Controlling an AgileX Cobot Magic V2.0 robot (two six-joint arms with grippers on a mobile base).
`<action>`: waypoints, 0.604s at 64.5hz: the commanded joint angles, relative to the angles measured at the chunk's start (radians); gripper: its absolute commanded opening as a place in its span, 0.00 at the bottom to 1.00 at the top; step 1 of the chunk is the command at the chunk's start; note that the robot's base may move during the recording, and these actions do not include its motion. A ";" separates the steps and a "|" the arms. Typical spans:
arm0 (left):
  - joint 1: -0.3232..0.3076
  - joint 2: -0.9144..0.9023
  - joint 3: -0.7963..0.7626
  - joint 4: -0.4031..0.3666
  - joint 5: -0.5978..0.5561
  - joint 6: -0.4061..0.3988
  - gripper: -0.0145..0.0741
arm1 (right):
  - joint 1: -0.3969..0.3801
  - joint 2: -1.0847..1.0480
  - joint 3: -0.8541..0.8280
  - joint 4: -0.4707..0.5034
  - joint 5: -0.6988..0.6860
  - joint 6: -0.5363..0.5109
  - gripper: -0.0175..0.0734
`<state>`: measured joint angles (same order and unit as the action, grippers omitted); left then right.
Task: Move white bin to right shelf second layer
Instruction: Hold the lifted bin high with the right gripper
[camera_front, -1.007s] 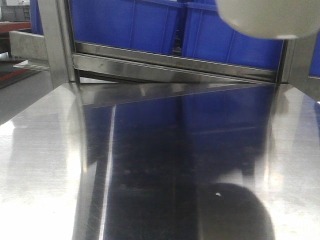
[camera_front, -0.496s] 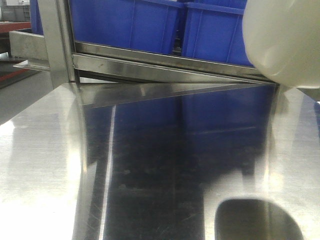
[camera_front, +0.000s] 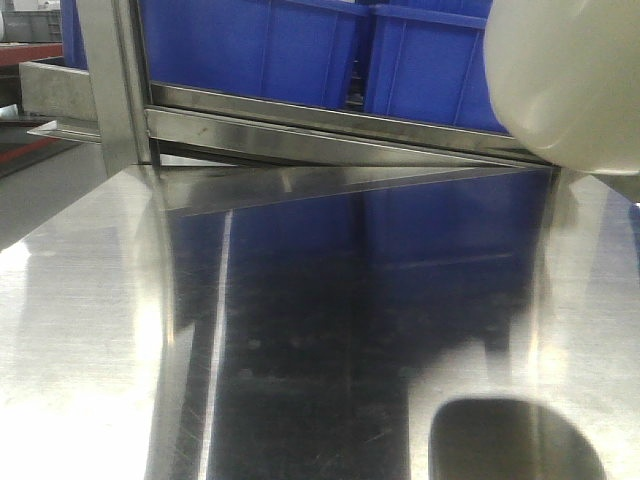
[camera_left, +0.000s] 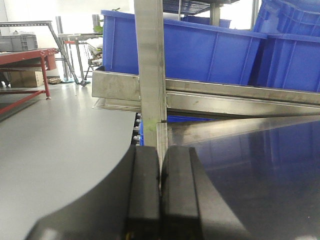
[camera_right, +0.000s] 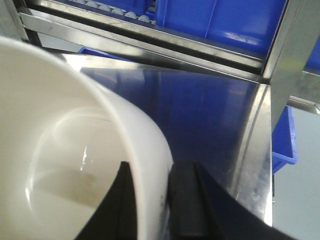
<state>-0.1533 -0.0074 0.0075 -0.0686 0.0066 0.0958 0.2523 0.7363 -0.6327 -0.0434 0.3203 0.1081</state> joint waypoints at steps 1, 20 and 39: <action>0.000 -0.013 0.033 -0.005 -0.087 -0.007 0.26 | -0.007 -0.011 -0.034 -0.003 -0.103 0.000 0.25; 0.000 -0.013 0.033 -0.005 -0.087 -0.007 0.26 | -0.007 -0.011 -0.034 -0.003 -0.103 0.000 0.25; 0.000 -0.013 0.033 -0.005 -0.087 -0.007 0.26 | -0.007 -0.011 -0.034 -0.003 -0.103 0.000 0.25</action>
<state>-0.1533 -0.0074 0.0075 -0.0686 0.0066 0.0958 0.2523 0.7356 -0.6329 -0.0434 0.3203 0.1081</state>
